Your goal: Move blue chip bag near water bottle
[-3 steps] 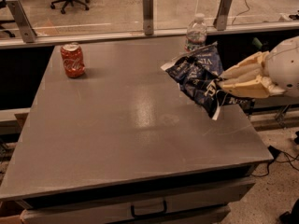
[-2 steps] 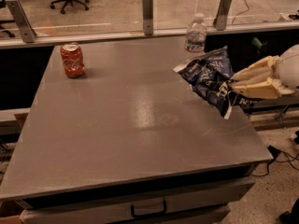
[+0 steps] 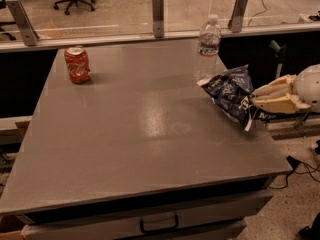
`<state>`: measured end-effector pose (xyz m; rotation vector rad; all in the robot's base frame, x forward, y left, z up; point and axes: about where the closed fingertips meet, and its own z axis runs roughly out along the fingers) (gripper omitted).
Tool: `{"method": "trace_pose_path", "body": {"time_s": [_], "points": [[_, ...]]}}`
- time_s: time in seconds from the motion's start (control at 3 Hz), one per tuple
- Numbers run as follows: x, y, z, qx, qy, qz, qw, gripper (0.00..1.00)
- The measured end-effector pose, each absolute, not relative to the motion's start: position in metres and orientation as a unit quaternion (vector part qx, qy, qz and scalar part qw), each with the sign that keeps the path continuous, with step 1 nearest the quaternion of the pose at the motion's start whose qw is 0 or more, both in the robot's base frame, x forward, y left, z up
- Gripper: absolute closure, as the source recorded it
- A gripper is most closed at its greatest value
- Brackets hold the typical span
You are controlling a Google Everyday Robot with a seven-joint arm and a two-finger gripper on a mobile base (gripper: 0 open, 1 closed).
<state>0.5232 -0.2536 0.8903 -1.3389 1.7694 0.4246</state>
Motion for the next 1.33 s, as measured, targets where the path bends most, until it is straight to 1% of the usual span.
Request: {"method": "trace_pose_path", "body": {"time_s": [0.33, 1.33], "points": [[0.534, -0.258, 0.877, -0.529, 0.713, 0.179, 0.425, 0.82], [0.554, -0.239, 0.853, -0.523, 0.711, 0.204, 0.424, 0.12]]}}
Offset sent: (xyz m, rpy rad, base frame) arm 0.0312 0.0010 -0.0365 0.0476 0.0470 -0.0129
